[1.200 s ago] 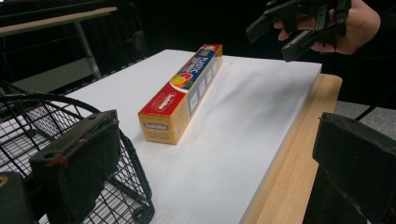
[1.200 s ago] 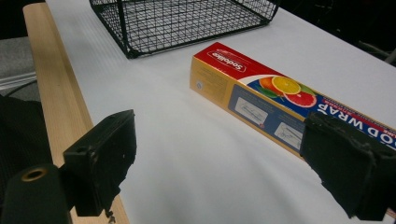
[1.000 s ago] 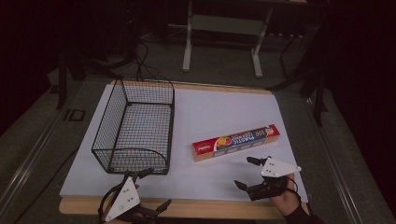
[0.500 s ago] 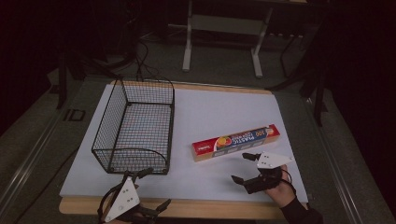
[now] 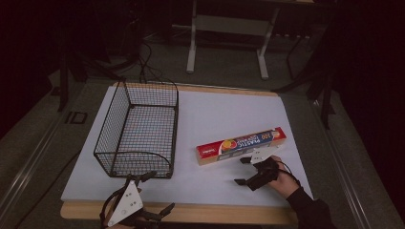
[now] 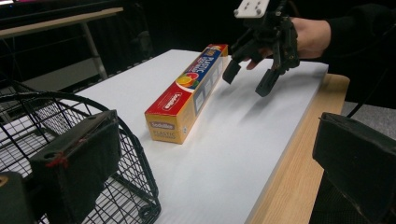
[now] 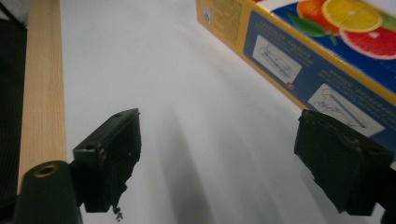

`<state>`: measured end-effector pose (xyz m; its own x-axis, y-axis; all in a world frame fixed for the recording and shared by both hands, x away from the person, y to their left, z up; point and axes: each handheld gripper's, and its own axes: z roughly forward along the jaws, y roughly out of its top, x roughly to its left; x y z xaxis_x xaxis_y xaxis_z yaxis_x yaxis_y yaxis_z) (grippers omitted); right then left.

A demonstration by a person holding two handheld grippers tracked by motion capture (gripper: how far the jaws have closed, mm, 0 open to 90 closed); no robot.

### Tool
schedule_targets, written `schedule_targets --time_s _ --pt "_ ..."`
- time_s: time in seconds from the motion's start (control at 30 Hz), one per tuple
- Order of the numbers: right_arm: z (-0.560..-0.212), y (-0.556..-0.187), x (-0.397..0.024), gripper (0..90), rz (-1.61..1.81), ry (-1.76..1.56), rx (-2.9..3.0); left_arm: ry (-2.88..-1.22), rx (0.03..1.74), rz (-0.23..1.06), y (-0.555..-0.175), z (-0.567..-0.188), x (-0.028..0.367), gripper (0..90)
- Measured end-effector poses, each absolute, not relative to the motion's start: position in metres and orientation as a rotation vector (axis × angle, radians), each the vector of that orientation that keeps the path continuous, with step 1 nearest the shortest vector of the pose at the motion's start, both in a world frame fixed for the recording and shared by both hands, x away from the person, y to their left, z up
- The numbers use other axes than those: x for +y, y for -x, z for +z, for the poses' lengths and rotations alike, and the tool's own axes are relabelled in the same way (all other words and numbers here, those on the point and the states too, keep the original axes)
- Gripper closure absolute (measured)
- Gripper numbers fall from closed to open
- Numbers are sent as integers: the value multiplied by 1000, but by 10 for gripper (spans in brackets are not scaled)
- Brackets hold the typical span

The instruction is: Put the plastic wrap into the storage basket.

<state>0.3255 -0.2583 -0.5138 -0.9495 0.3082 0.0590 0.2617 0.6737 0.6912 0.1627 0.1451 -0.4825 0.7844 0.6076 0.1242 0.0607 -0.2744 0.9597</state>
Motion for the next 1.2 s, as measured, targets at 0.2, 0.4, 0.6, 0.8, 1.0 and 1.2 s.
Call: schedule_targets --time_s 0.2,0.4,0.6,0.8,1.0,1.2 --pt "-515 -333 -248 158 964 -431 2965 -1797 517 576 -163 -483 145 17" --pt "-510 -338 -229 140 646 -438 3113 -1796 516 580 -163 -483 145 17" --pt "-509 -340 -221 127 427 -392 3132 -1803 515 586 -162 -483 145 17" --pt "-505 -344 -216 128 278 -376 3203 -1796 518 583 -162 -483 145 17" --pt "-500 -351 -213 122 117 -323 3272 -1799 522 585 -162 -483 145 17" --pt "-492 -357 -213 135 95 -310 3265 -1798 532 591 -161 -483 146 17"
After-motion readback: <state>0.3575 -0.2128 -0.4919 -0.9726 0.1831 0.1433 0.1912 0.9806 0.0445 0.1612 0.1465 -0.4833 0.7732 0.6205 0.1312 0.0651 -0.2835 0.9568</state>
